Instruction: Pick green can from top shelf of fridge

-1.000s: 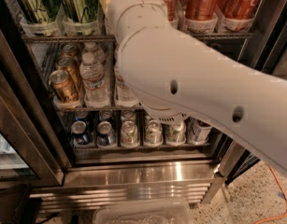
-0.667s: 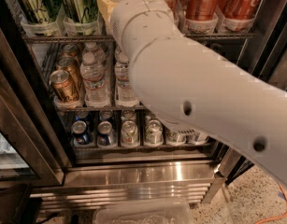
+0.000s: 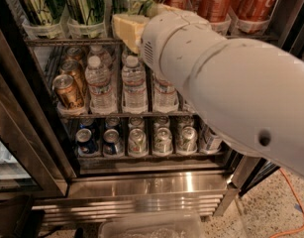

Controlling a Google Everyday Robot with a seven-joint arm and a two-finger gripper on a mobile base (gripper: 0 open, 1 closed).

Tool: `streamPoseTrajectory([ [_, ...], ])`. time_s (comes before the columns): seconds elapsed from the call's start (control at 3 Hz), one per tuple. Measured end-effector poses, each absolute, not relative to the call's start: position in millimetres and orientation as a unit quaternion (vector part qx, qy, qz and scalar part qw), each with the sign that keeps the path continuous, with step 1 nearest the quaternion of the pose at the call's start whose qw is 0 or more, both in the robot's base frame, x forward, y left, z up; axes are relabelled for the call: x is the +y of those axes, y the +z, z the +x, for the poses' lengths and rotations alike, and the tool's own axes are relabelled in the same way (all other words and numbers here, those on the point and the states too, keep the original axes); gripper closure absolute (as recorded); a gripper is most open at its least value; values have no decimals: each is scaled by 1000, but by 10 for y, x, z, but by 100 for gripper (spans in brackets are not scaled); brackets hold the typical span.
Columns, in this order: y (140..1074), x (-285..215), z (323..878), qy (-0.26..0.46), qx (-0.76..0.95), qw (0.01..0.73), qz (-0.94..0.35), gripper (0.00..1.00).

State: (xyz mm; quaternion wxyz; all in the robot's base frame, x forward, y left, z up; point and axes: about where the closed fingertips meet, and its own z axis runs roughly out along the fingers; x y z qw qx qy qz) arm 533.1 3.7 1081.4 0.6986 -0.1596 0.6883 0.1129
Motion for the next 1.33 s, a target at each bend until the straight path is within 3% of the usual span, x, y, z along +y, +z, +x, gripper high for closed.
streamPoseTrajectory([
  [0.67,10459,-281,5128,176,743,618,-187,100],
  [1.33,10400,-152,4998,192,749,597,-212,100],
])
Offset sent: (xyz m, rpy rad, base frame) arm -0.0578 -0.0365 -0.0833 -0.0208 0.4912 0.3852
